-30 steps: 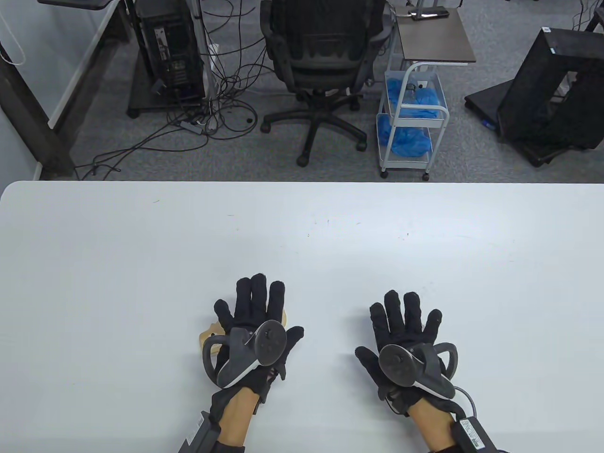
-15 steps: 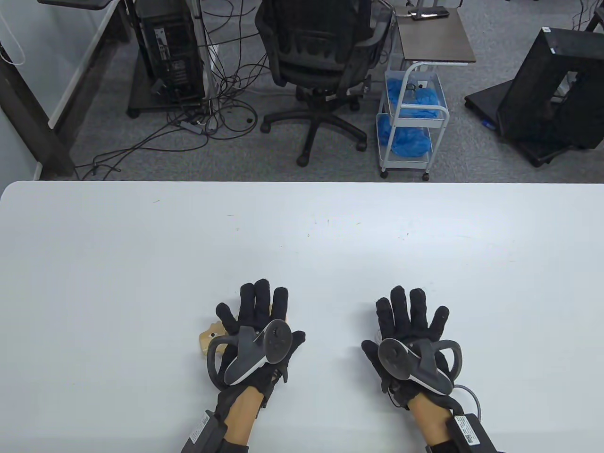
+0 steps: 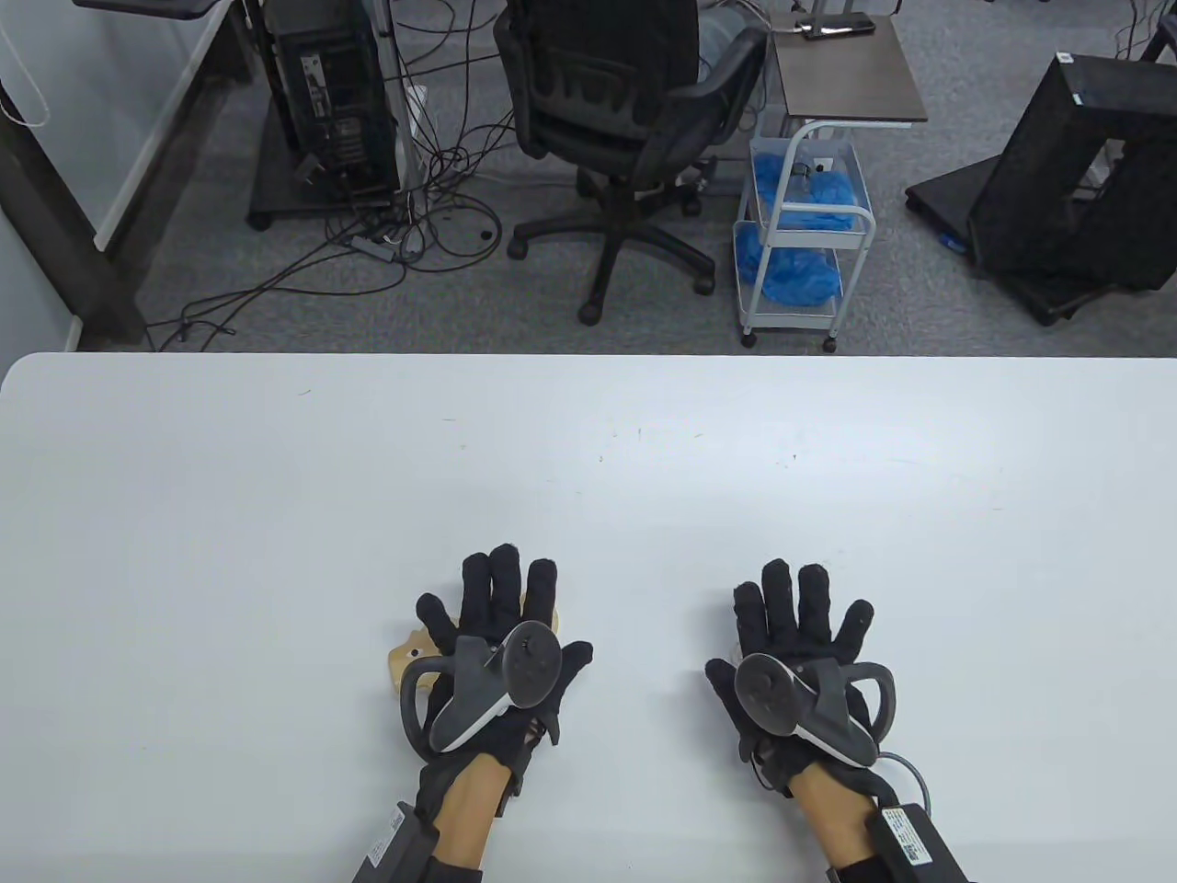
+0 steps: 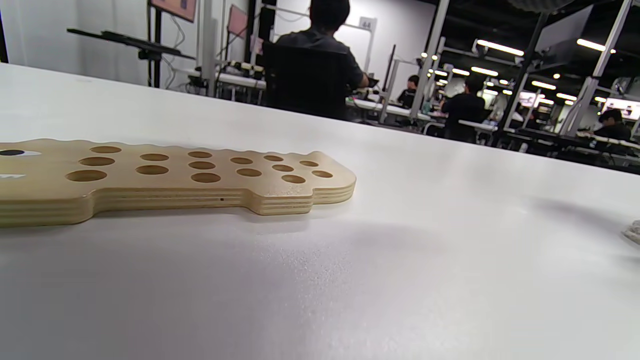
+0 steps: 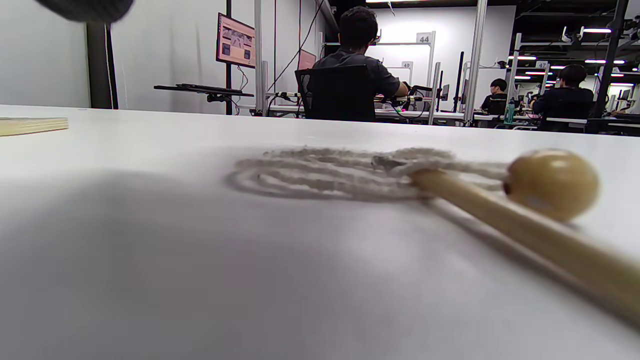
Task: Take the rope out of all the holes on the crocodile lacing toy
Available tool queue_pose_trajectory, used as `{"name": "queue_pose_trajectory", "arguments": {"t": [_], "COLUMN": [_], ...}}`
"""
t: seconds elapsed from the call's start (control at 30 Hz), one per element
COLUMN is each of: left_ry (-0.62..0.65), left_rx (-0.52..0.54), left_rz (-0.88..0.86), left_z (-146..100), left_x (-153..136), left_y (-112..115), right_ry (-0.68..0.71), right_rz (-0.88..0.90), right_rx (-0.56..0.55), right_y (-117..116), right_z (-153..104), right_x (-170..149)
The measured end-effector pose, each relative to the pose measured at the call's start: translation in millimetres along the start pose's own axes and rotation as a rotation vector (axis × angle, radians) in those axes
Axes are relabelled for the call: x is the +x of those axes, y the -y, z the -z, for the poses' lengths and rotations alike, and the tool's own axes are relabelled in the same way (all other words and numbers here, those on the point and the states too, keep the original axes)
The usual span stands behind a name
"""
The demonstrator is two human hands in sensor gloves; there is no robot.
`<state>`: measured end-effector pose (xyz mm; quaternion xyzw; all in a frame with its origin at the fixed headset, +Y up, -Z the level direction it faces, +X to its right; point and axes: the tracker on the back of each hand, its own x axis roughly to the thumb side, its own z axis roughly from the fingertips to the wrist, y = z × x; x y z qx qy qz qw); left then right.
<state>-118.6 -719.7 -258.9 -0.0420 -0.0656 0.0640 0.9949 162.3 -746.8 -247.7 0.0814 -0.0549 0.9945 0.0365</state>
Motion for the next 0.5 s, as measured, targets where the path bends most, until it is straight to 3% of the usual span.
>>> {"name": "queue_pose_trajectory", "arguments": {"t": [0.5], "left_ry": [-0.024], "left_rx": [-0.022], "left_rz": [-0.019], "left_z": [1.4], "left_x": [-5.7], "left_y": [2.3], "right_ry": [-0.001], "right_rz": [0.036], "right_rx": [0.016], "right_y": [-2.0], "right_z": [1.3], "right_x": [-1.1]}}
